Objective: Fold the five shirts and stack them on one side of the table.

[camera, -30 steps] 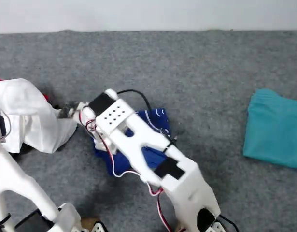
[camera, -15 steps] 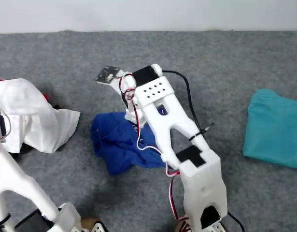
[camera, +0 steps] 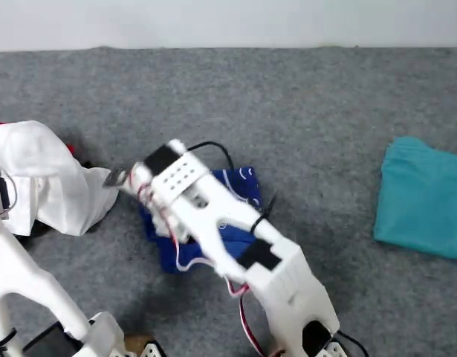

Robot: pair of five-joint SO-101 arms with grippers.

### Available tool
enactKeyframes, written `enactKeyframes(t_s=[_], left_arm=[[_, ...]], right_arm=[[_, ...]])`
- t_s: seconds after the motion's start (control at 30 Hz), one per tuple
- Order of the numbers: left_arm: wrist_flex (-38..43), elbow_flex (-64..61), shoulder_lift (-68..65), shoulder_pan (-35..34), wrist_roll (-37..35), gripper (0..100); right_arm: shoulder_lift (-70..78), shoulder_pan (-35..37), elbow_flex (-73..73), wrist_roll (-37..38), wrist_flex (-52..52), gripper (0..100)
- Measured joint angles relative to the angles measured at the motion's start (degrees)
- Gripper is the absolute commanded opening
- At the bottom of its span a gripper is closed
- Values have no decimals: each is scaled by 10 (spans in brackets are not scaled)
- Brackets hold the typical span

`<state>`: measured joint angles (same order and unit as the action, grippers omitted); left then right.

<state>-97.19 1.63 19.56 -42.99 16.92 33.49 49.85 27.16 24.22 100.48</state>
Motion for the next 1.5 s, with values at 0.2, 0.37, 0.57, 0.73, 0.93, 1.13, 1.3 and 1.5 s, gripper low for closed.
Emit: enactKeyframes(t_s=[0.2, 0.37, 0.57, 0.73, 0.93, 1.13, 1.3, 1.5], left_arm=[[0, 0, 0, 0, 0, 17], [0, 0, 0, 0, 0, 17], [0, 0, 0, 0, 0, 17], [0, 0, 0, 0, 0, 17], [0, 0, 0, -33, 0, 17], [0, 0, 0, -44, 0, 17], [0, 0, 0, -44, 0, 17], [0, 0, 0, -44, 0, 17]], right_arm=[[-94, 45, -90, -4, 0, 9], [-144, 3, -91, -4, -7, 9], [-145, -50, -93, -4, -82, 9], [-76, -39, -94, -5, -115, 9], [-25, 69, -94, -7, -82, 9], [-40, 62, -68, -6, -48, 9], [-77, -12, 5, -5, -2, 9], [-85, -73, -19, -5, 0, 9]])
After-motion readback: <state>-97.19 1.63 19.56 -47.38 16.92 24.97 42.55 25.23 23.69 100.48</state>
